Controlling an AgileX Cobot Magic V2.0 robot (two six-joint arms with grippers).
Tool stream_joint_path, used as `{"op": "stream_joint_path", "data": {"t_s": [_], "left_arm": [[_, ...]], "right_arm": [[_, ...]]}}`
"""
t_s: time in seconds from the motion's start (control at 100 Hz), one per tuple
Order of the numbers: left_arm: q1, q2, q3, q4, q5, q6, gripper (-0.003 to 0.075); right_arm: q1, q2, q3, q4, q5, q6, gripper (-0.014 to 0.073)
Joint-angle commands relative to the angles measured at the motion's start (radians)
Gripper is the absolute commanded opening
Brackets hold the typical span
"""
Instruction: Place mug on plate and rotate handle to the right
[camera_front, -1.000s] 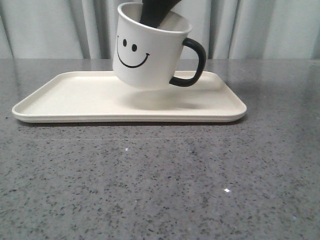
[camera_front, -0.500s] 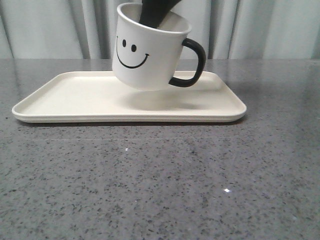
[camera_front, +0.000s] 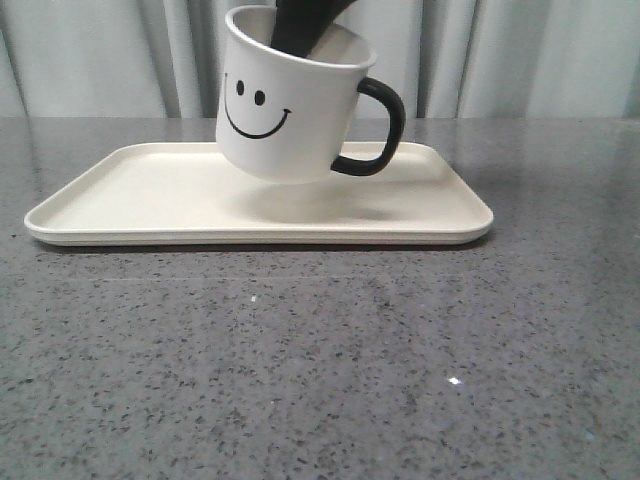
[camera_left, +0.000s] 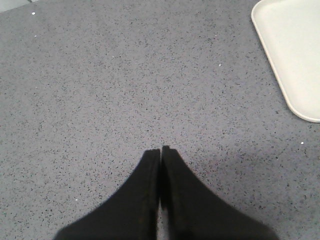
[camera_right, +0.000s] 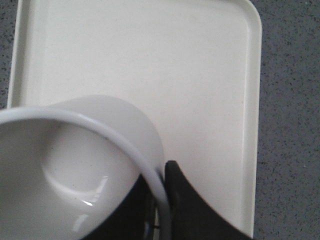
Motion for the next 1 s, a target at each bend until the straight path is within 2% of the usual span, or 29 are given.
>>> {"op": "stream_joint_path", "data": {"t_s": [0.0, 0.47, 0.99], "left_arm": [[0.004, 0.0, -0.023, 0.009, -0.05, -0.01, -0.002], [0.004, 0.0, -0.023, 0.009, -0.05, -0.01, -0.002], [0.004, 0.0, -0.023, 0.007, -0.05, -0.01, -0.002]], "right_arm": [[0.0, -0.057, -0.025, 0.016, 0.084, -0.011, -0.0111], [0.0, -0.057, 0.044, -0.002, 0.084, -0.026, -0.0111], [0.031, -0.057, 0.045, -0.004, 0.084, -0.026, -0.0111]]}}
